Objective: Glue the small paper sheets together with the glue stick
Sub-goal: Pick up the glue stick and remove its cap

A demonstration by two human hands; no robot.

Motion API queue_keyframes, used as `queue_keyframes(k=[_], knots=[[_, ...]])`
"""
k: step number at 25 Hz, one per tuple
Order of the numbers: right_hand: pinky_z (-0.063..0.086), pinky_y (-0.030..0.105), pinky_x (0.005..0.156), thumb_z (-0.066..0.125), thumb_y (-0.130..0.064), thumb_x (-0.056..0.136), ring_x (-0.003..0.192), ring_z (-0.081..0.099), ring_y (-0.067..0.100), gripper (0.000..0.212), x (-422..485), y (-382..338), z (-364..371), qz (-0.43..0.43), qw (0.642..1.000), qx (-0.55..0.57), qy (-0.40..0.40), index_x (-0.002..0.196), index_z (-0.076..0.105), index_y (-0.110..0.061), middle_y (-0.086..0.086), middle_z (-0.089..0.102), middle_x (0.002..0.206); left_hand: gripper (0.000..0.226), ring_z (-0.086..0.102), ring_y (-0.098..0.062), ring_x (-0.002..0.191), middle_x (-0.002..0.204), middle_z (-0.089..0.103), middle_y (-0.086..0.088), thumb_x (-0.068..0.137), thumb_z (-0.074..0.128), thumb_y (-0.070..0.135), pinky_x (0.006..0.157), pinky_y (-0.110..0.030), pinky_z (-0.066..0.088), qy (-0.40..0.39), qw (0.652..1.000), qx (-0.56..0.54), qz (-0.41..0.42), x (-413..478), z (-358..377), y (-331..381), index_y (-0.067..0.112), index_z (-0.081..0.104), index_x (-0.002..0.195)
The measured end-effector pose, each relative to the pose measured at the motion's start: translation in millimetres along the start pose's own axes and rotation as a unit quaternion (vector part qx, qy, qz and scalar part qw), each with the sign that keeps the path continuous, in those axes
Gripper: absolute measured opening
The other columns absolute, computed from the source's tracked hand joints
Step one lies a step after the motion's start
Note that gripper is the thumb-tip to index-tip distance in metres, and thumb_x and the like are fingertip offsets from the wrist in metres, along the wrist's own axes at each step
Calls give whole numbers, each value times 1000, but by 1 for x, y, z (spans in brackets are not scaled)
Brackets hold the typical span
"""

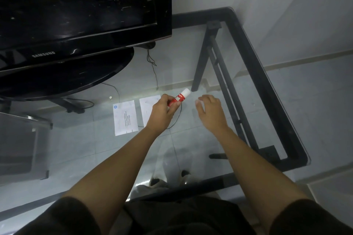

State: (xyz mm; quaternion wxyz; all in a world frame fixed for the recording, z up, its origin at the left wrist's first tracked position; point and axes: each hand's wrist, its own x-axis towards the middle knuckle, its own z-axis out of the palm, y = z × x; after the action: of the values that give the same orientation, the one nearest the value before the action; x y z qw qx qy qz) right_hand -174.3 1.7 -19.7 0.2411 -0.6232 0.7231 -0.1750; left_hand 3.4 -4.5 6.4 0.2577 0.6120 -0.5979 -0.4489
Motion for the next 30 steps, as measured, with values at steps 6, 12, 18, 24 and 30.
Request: queue_keyframes(k=[6,12,18,24,30], knots=[[48,26,71,31,-60,89,71,61,13,45,20,-33,-29,54,968,220,-106,86,58,-24,-1,66,79,23,53,-16,73,94,55,-3,92,51,33,63,-27,47,-11,999,29,41,-4,4,6,13,49,103],[46,18,66,42,-38,95,71,60,9,27,34,-30,-30,-4,971,209,-118,93,59,-17,-3,61,76,22,51,-12,63,79,55,0,93,47,34,55,-15,43,-18,998,31,46,0,0,10,13,51,101],[50,24,84,47,-23,94,90,61,12,18,38,-26,-28,-57,958,270,-79,106,59,-17,-5,61,97,27,51,-10,56,72,58,4,96,38,37,51,-16,41,-5,1000,-27,-12,3,-11,10,15,54,90],[42,24,85,57,-10,89,101,56,25,29,46,-21,-29,-91,993,72,-18,117,53,-6,12,59,113,28,50,-13,61,74,57,-1,96,41,37,59,-28,42,13,997,-55,-47,-4,-23,-4,14,54,87],[39,38,98,54,-8,90,112,50,33,33,47,-15,-26,-107,991,-47,-64,123,51,-4,19,52,126,31,50,-12,62,80,59,-4,95,41,37,61,-28,41,26,997,-58,-43,-7,-27,-5,10,54,93]])
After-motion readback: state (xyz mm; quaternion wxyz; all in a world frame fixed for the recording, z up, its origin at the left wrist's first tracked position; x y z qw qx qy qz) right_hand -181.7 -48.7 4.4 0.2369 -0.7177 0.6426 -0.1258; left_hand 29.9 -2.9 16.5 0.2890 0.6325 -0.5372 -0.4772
